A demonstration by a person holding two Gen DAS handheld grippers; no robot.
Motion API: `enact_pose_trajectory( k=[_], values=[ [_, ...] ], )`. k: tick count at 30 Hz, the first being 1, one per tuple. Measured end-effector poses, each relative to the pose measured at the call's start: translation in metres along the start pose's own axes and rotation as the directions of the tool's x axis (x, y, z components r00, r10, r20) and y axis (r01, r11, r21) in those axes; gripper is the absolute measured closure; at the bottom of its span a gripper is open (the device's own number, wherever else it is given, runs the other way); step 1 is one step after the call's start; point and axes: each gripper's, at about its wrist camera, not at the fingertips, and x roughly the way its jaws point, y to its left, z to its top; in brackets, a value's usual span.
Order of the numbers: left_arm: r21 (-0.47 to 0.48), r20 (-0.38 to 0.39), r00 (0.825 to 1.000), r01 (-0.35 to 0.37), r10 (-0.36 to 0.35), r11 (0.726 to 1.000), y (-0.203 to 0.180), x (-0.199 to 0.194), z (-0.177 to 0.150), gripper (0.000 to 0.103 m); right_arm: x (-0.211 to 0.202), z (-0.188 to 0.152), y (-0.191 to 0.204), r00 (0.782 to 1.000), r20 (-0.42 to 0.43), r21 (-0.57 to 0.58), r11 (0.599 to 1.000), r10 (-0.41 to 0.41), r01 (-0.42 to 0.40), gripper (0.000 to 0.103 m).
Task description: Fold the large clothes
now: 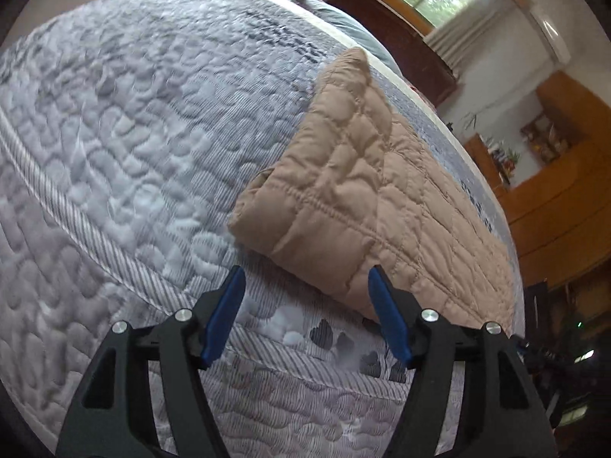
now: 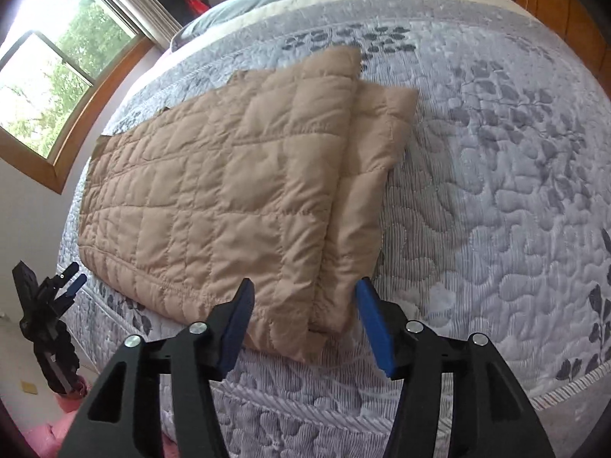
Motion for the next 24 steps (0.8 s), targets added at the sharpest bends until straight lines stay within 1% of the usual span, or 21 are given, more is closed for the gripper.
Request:
enact_pose_trajectory(
  k=[3, 8, 11, 13, 15, 16, 18, 19, 20, 21, 24],
  values=[
    [-0.036, -0.003, 0.999, 0.043, -0.043, 0.998, 0.002, 0.012, 0.002, 0.037, 0.013, 0.001, 0.001, 0.999, -0.028, -0.012, 0.999, -0.037, 0.036, 0.047],
    [-0.053, 0.014, 0.999, 0.040, -0.039, 0.998, -0.002, 0.029, 0.010, 0.035, 0.027, 0.000, 0.000, 0.997, -0.049, -0.022, 0.998, -0.060, 0.059, 0.047],
    [-0.080, 0.040, 0.998, 0.059, -0.056, 0.995, -0.003, 0.034, 0.016, 0.035, 0.037, -0.001, -0.002, 0.996, -0.061, -0.017, 0.998, -0.060, 0.059, 0.047],
    [-0.095, 0.054, 0.997, 0.052, -0.047, 0.994, 0.001, 0.039, 0.021, 0.042, 0.039, -0.001, -0.001, 0.996, -0.058, -0.031, 0.997, -0.068, 0.066, 0.047],
    [-0.115, 0.066, 0.997, 0.047, -0.040, 0.992, 0.005, 0.040, 0.021, 0.055, 0.039, -0.001, 0.000, 0.995, -0.059, -0.038, 0.997, -0.074, 0.072, 0.047],
    [-0.129, 0.071, 0.997, 0.051, -0.042, 0.990, 0.008, 0.040, 0.021, 0.059, 0.039, -0.002, -0.001, 0.995, -0.061, -0.038, 0.997, -0.074, 0.072, 0.047],
    [-0.175, 0.071, 0.994, 0.094, -0.083, 0.980, 0.016, 0.040, 0.019, 0.080, 0.039, -0.002, -0.001, 0.995, -0.064, -0.038, 0.997, -0.073, 0.071, 0.047],
    [-0.204, 0.052, 0.988, 0.154, -0.146, 0.967, 0.022, 0.042, 0.018, 0.084, 0.039, -0.002, -0.001, 0.995, -0.066, -0.036, 0.997, -0.072, 0.070, 0.047],
    [-0.227, 0.049, 0.986, 0.168, -0.161, 0.959, 0.025, 0.044, 0.017, 0.087, 0.040, -0.001, -0.001, 0.995, -0.068, -0.035, 0.997, -0.072, 0.070, 0.047],
    [-0.225, 0.046, 0.985, 0.175, -0.169, 0.959, 0.027, 0.045, 0.017, 0.088, 0.041, -0.001, -0.001, 0.995, -0.069, -0.035, 0.997, -0.073, 0.070, 0.047],
    [-0.186, 0.052, 0.989, 0.148, -0.140, 0.971, 0.021, 0.046, 0.017, 0.090, 0.042, 0.002, -0.001, 0.995, -0.072, -0.037, 0.997, -0.074, 0.071, 0.046]
  ],
)
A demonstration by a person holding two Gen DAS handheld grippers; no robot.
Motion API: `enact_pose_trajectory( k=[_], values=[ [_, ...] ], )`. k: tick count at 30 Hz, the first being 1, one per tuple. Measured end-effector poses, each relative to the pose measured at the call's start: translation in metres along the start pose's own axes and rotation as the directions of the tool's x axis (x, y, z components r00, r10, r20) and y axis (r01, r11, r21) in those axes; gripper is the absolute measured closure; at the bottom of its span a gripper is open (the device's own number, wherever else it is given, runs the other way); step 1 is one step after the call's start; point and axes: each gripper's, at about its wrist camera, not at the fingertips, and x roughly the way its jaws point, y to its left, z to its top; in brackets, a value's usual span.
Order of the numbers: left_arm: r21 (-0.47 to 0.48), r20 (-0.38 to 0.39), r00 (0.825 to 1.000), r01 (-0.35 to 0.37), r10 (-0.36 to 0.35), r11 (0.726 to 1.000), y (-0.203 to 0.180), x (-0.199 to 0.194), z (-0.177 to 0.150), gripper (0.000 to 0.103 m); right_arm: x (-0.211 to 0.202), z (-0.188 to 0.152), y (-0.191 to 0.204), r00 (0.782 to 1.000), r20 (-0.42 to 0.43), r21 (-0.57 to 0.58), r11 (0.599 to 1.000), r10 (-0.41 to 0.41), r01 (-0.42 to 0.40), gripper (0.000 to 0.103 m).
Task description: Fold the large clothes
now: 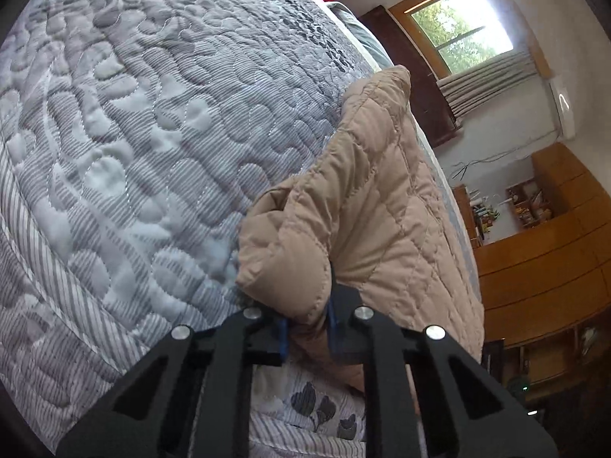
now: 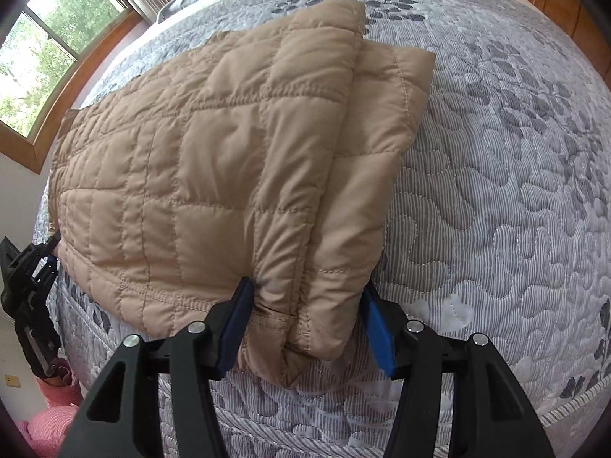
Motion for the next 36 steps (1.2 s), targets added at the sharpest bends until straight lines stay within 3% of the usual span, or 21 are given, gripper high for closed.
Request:
enact_pose_trajectory(
  k=[7, 10, 15, 20, 23, 25, 31, 36],
  values=[
    [0.040, -0.011, 1.000, 0.002, -0.001, 0.999, -0.002, 0.003, 0.003, 0.093, 0.003, 0.002, -0.001, 1.000, 0.011, -0.003, 1.000, 0.003, -0.003, 0.045],
    [0.174, 0.074, 0.997, -0.044, 0.032, 0.984, -0.029, -0.013, 0.000, 0.096, 0.003, 0.001, -0.003, 1.000, 0.006, 0.003, 1.000, 0.007, -0.007, 0.045],
    [0.329, 0.135, 0.988, 0.029, -0.077, 0.944, -0.072, -0.048, 0.002, 0.096, 0.001, 0.004, -0.004, 1.000, -0.009, 0.022, 1.000, 0.018, -0.018, 0.046],
    [0.515, 0.119, 0.979, 0.080, -0.164, 0.853, -0.128, -0.060, -0.013, 0.096, 0.000, 0.005, -0.003, 1.000, -0.017, 0.032, 0.999, 0.022, -0.021, 0.046],
    [0.619, 0.066, 0.975, 0.128, -0.214, 0.775, -0.163, -0.059, -0.030, 0.096, 0.000, 0.007, -0.003, 1.000, -0.023, 0.034, 0.999, 0.017, -0.016, 0.046],
    [0.658, 0.029, 0.973, 0.154, -0.229, 0.737, -0.179, -0.055, -0.041, 0.096, 0.000, 0.008, -0.003, 1.000, -0.026, 0.032, 0.999, 0.013, -0.012, 0.046],
    [0.752, -0.093, 0.972, 0.212, -0.218, 0.624, -0.218, -0.020, -0.071, 0.096, 0.000, 0.009, -0.001, 1.000, -0.025, 0.032, 0.999, 0.012, -0.011, 0.046],
    [0.782, -0.175, 0.969, 0.245, -0.176, 0.572, -0.227, 0.017, -0.089, 0.096, 0.001, 0.010, 0.000, 1.000, -0.025, 0.029, 1.000, 0.011, -0.010, 0.046]
  ],
)
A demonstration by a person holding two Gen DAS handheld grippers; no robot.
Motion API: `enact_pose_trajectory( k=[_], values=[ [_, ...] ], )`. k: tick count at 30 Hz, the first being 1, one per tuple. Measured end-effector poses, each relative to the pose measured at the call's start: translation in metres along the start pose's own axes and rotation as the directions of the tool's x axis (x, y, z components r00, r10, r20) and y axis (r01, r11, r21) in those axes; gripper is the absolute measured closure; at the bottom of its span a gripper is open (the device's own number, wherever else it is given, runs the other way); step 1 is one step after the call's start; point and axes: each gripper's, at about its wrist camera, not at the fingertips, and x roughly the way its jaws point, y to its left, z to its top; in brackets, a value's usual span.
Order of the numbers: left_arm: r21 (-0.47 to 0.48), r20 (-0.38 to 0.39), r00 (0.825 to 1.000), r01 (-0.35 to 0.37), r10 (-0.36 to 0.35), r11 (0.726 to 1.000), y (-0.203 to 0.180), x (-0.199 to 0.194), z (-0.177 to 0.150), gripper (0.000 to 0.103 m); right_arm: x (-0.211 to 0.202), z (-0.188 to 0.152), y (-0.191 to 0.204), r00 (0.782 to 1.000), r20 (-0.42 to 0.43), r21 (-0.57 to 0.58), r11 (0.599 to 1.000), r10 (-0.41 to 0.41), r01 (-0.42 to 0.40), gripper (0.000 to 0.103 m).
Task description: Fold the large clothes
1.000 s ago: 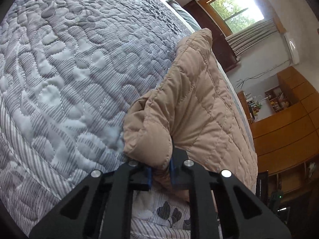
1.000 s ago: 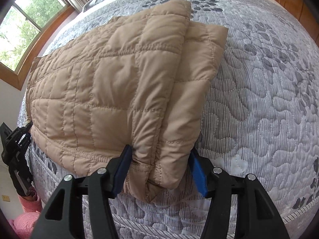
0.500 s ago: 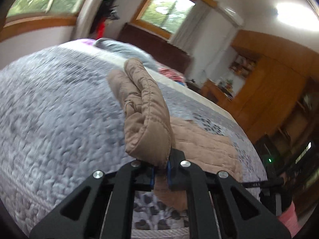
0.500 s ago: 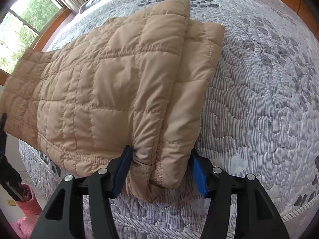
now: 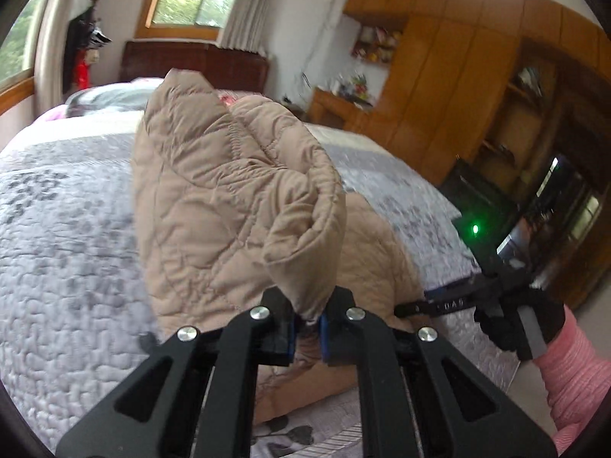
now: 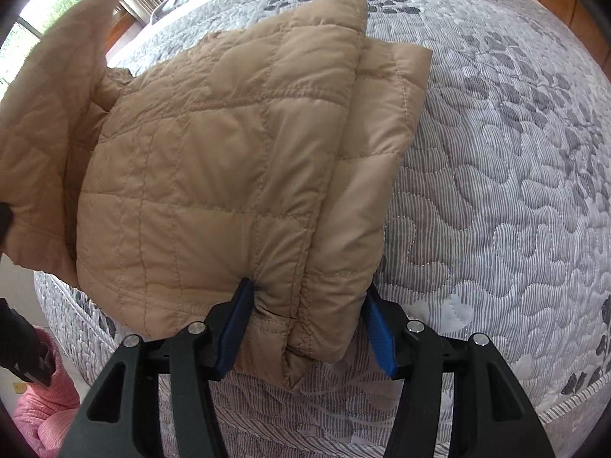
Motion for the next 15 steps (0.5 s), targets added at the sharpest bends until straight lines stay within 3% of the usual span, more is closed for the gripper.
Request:
enact_pose_trajectory(
  k=[7, 15],
  values=[
    [0.012, -0.152, 0.987, 0.055, -0.052, 0.998, -0.007, 0.052, -0.019, 0.096, 0.001, 0.000, 0.000, 1.000, 0.000, -0.001, 1.000, 0.001, -0.001, 0.046],
    [-0.023, -0.228, 0.973, 0.042, -0.046, 0.999, 0.001, 0.081, -0.032, 0.095, 0.000, 0.000, 0.000, 1.000, 0.006, -0.001, 1.000, -0.004, 0.004, 0.045]
  ],
)
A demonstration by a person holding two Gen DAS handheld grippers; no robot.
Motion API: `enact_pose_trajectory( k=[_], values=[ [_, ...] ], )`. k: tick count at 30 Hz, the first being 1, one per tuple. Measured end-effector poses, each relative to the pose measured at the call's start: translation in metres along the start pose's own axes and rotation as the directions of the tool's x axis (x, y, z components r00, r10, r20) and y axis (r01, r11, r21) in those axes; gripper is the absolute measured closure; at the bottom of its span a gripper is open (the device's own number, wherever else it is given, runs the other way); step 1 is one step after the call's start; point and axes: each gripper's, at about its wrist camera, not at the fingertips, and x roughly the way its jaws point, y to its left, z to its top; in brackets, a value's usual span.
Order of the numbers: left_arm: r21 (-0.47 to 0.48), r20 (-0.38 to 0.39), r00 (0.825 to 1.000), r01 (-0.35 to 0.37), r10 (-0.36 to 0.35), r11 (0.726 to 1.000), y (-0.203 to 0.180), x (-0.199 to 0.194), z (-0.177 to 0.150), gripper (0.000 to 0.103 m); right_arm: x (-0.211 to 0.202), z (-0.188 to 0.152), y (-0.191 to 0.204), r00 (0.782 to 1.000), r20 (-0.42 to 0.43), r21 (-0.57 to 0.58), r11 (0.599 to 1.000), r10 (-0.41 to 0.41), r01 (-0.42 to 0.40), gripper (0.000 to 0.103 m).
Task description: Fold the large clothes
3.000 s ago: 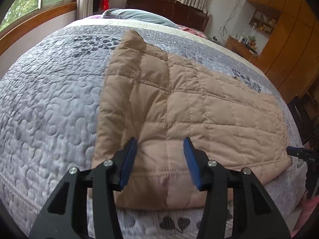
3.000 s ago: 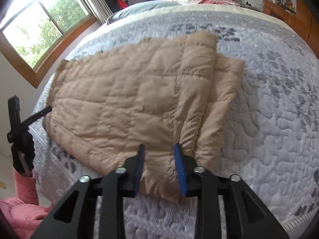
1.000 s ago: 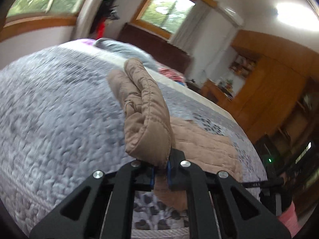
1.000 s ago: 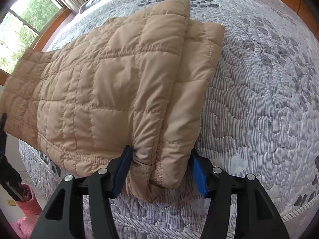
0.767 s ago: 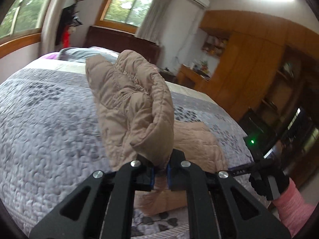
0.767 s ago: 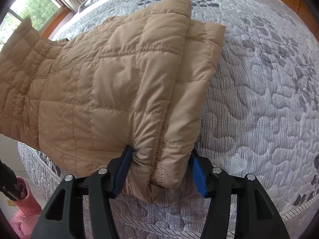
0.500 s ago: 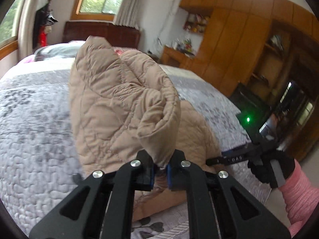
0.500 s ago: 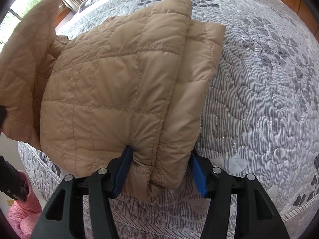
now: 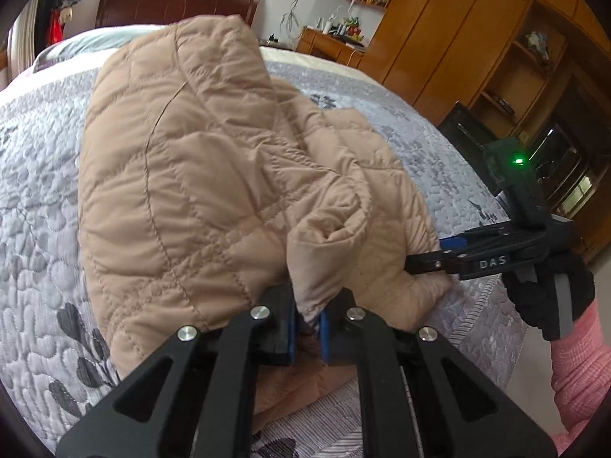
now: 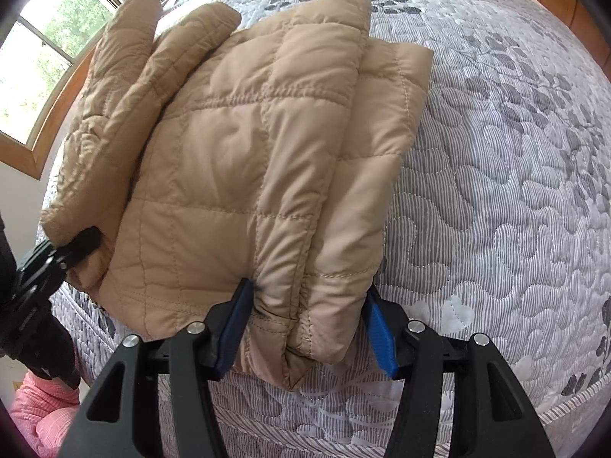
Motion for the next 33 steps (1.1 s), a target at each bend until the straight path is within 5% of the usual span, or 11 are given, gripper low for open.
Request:
enact_pose_trajectory(
  k=[9, 14, 22, 24, 27, 30, 33],
  values=[
    [-0.012, -0.010, 1.000, -0.010, 0.010, 1.000, 0.000, 0.016, -0.003, 0.095, 0.004, -0.007, 0.001, 1.000, 0.021, -0.001, 1.000, -0.008, 0.008, 0.044],
    [-0.053, -0.015, 0.999, 0.036, -0.037, 0.998, 0.005, -0.007, 0.001, 0.091, -0.001, -0.007, 0.000, 1.000, 0.015, 0.005, 1.000, -0.002, 0.002, 0.045],
    [-0.085, 0.020, 0.983, 0.183, -0.182, 0.979, -0.007, -0.079, 0.001, 0.063, -0.051, -0.006, 0.021, 0.989, 0.136, -0.014, 0.998, -0.065, 0.067, 0.043],
    [-0.083, 0.060, 0.987, 0.154, -0.150, 0.985, -0.002, -0.096, 0.006, 0.062, -0.068, -0.002, 0.030, 0.983, 0.179, -0.018, 0.999, -0.047, 0.051, 0.035],
    [-0.131, 0.092, 0.995, -0.033, 0.046, 0.991, 0.021, -0.103, 0.016, 0.062, -0.085, 0.010, 0.054, 0.978, 0.203, -0.071, 0.997, 0.050, -0.036, 0.024],
    [-0.195, 0.082, 0.968, -0.216, 0.236, 0.957, 0.048, -0.095, 0.027, 0.063, -0.086, 0.028, 0.079, 0.972, 0.146, -0.117, 0.979, 0.181, -0.165, 0.016],
    [-0.246, 0.040, 0.948, -0.296, 0.315, 0.923, 0.077, -0.086, 0.035, 0.063, -0.073, 0.045, 0.100, 0.979, 0.079, -0.136, 0.975, 0.188, -0.176, 0.015]
  ],
)
